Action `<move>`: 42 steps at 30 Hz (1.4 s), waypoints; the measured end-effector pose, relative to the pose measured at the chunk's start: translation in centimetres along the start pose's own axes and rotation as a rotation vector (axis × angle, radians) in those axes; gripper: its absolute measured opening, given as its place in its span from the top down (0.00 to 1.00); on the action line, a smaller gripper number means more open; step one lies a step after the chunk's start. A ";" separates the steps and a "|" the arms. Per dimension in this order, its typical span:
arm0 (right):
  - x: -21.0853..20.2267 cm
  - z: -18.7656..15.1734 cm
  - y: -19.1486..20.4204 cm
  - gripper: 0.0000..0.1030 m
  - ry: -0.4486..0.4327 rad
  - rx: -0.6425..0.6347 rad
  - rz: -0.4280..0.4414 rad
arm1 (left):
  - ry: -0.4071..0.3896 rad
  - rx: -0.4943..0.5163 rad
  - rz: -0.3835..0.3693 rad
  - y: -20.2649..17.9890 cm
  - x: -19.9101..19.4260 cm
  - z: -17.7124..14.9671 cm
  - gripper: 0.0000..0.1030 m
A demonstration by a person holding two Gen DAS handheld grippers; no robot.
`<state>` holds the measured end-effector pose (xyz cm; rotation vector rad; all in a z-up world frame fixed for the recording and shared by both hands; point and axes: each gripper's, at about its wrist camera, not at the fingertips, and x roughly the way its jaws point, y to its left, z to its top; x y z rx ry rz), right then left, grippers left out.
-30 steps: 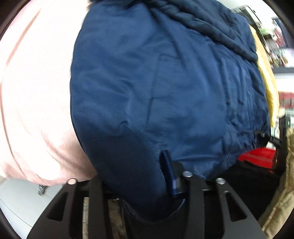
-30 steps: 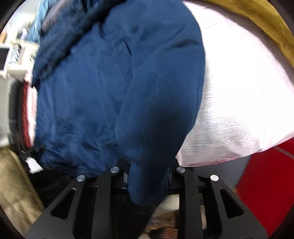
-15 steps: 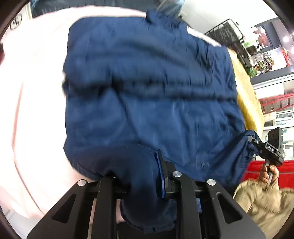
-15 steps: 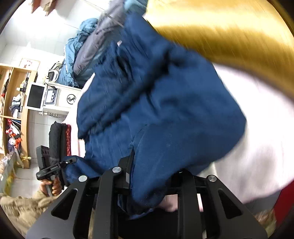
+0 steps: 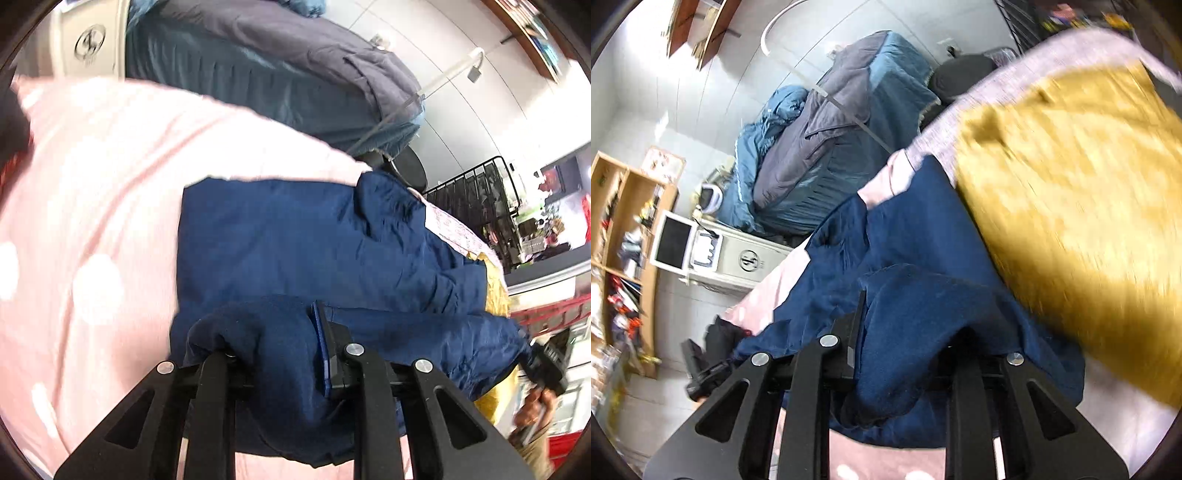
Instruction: Fold large clothes
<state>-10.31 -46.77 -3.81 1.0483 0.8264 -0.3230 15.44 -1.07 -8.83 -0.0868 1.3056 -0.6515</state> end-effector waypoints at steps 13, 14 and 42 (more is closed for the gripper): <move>9.1 6.5 -1.3 0.81 0.116 0.166 -0.015 | 0.087 -0.143 -0.032 2.7 4.5 5.2 0.81; 9.6 6.7 -1.6 0.81 0.122 0.181 -0.018 | 0.093 -0.163 -0.042 3.0 4.8 5.4 0.81; 11.7 9.8 -4.2 0.32 0.139 0.509 0.209 | -0.092 -0.108 0.072 7.5 -5.8 3.6 0.22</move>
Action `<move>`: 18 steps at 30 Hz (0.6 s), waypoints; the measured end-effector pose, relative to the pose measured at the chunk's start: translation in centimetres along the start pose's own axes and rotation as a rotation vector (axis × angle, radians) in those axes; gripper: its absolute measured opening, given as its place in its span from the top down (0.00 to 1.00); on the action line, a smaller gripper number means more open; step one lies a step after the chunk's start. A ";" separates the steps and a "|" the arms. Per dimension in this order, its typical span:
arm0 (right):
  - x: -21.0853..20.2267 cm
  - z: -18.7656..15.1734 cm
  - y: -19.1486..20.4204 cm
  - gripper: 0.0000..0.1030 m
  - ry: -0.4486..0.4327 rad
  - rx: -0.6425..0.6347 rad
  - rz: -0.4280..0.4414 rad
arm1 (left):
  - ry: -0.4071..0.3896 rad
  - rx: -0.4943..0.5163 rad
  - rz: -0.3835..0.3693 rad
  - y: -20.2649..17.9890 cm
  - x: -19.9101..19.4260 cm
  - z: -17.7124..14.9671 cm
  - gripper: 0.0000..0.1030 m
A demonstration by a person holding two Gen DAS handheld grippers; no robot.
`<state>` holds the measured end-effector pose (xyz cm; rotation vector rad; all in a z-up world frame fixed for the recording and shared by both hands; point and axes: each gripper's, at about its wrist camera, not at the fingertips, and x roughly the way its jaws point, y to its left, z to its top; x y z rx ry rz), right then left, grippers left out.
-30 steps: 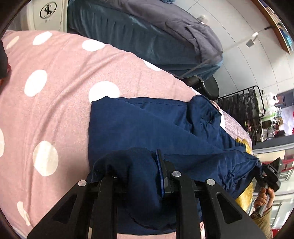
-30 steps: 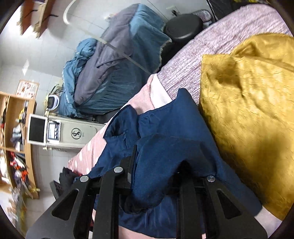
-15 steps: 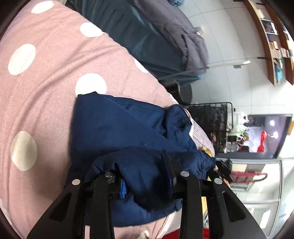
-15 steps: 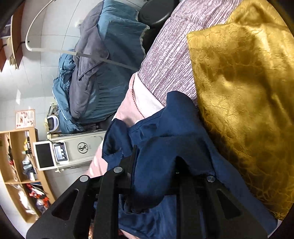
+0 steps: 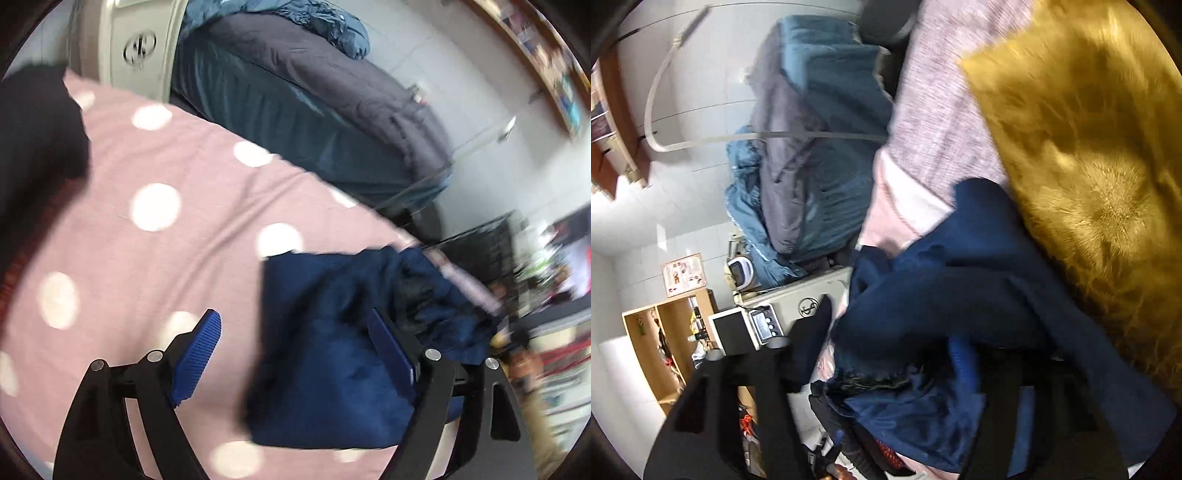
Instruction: Fold large clothes
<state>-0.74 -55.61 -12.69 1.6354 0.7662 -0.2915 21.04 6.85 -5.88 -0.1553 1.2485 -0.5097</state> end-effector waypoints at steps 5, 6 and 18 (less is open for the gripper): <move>-2.9 -2.4 4.9 0.30 -0.105 -0.388 -0.250 | 0.028 0.145 0.096 -2.8 2.5 -3.7 0.17; -3.0 -3.1 5.6 0.30 -0.127 -0.490 -0.339 | 0.036 0.151 0.099 -3.0 3.2 -4.0 0.17; -0.5 -7.9 3.4 0.83 -0.113 -0.926 -0.739 | 0.084 0.206 0.099 -6.9 10.6 -3.2 0.41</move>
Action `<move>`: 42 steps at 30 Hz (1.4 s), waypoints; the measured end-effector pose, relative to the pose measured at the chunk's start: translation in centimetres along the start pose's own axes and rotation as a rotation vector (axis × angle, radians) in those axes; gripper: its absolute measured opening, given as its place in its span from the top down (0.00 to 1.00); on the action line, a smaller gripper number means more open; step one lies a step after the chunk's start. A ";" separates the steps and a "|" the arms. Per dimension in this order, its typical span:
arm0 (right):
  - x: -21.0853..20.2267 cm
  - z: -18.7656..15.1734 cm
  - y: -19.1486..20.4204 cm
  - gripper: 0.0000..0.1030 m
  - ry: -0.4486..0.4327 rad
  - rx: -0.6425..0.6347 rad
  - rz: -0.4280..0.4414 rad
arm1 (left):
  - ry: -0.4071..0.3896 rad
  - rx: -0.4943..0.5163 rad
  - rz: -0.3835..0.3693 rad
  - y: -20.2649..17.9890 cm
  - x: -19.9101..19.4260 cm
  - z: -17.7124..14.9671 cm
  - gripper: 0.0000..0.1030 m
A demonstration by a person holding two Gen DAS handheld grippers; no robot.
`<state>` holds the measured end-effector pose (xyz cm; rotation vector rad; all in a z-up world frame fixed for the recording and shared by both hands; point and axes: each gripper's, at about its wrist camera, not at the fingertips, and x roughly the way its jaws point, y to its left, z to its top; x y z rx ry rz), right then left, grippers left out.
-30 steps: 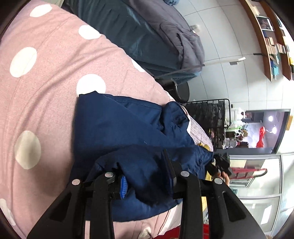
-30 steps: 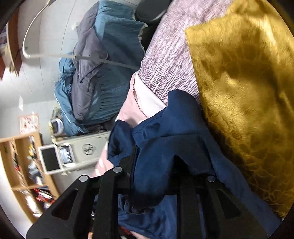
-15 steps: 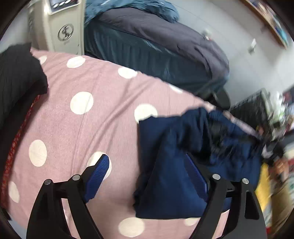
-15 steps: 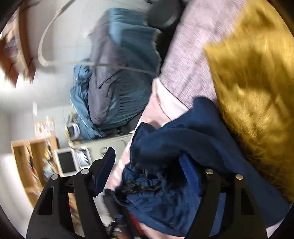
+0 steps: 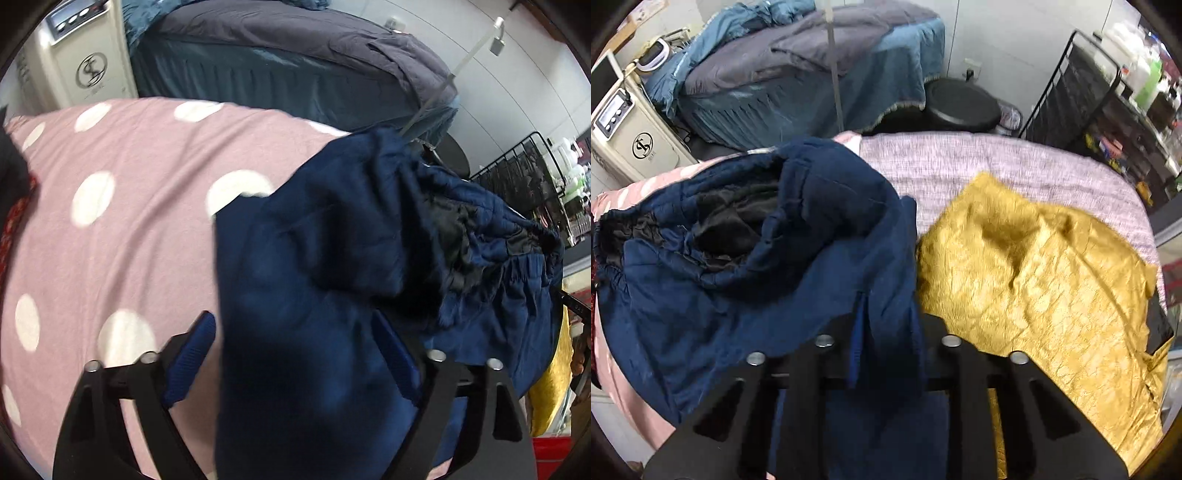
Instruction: Fold large clothes
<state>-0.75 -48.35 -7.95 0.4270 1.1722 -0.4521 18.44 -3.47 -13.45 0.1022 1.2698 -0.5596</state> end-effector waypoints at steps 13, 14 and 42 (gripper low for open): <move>6.1 1.9 -3.5 0.97 0.086 0.130 -0.105 | 0.141 -0.148 0.080 2.0 6.7 3.9 0.72; 6.6 1.7 -3.9 0.97 0.094 0.144 -0.107 | 0.147 -0.149 0.092 1.9 7.0 3.9 0.70; -1.3 -1.9 -3.0 0.36 -0.047 0.209 -0.229 | 0.014 -0.337 0.081 4.7 -1.3 1.7 0.19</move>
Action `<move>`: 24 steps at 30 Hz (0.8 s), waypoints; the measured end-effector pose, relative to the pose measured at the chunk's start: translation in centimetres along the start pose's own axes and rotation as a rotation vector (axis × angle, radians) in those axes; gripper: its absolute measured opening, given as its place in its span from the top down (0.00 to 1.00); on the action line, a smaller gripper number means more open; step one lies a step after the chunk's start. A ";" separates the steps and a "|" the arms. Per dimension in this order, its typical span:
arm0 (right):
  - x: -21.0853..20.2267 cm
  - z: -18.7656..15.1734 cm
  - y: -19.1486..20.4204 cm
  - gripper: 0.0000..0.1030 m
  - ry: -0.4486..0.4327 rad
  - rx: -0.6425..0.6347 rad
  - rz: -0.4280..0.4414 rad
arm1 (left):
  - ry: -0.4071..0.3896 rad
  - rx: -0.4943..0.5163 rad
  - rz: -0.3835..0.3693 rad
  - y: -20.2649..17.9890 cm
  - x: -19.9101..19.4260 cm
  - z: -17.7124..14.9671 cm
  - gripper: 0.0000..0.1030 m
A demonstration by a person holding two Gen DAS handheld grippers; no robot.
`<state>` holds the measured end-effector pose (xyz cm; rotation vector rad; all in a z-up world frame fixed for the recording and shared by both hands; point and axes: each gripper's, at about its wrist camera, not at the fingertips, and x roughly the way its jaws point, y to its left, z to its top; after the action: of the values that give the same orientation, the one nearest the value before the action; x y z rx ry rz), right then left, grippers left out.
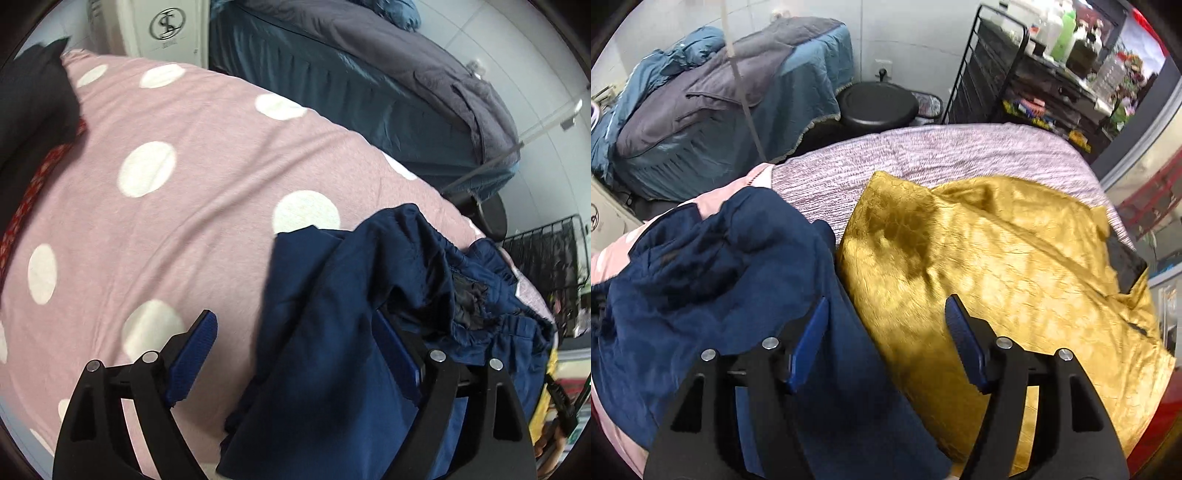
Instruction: Fold large clothes
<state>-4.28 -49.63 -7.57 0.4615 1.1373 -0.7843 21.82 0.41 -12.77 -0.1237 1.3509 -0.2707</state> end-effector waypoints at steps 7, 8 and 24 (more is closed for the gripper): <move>-4.1 -3.7 -4.0 0.35 -0.011 0.092 0.240 | -0.001 -0.103 -0.091 3.5 -3.2 -3.2 0.18; -4.5 -4.3 -4.7 0.35 -0.006 0.117 0.283 | 0.008 -0.115 -0.106 4.0 -3.5 -4.2 0.18; 0.0 -19.1 -8.6 0.26 0.257 0.600 0.693 | 0.178 -0.282 -0.227 8.8 -1.2 -15.7 0.18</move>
<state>-22.73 -42.13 -14.11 1.4057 0.8616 -0.4383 7.34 10.28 -17.23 -0.5012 1.5490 -0.2854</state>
